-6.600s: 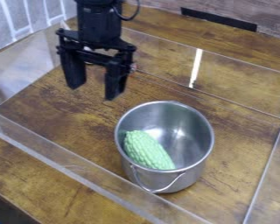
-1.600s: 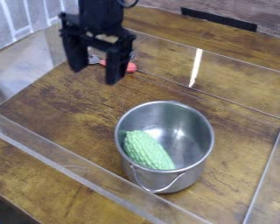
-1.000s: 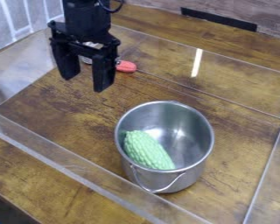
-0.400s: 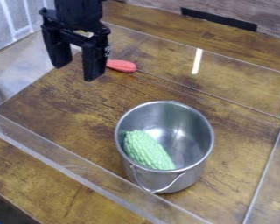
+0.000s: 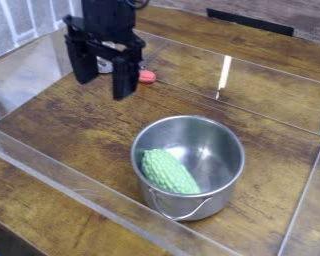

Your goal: Put the green object in the silver pot

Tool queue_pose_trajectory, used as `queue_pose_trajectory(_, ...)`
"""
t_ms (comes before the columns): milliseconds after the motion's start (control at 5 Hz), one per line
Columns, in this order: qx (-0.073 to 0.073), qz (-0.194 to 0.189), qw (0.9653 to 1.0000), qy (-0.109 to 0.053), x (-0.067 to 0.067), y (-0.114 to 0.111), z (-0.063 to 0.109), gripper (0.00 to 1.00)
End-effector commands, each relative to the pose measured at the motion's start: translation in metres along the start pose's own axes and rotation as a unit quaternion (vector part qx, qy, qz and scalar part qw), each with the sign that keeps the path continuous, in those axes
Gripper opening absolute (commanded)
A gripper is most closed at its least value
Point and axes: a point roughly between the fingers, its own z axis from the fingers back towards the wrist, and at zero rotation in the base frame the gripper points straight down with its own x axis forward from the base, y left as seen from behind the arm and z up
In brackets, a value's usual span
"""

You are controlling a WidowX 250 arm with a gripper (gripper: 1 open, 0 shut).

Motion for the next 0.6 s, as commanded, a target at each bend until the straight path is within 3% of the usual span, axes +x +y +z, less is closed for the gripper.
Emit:
queue_pose_trajectory(0,-0.001,-0.009,0.9996,-0.028,0.011,-0.005,0.006,1.00)
queue_pose_trajectory(200,-0.002,0.027,0.9992,-0.028,0.013,0.001,0.012,1.00)
queue_pose_trajectory(400,-0.004,0.060,0.9978,-0.026,0.014,0.005,0.017,0.00)
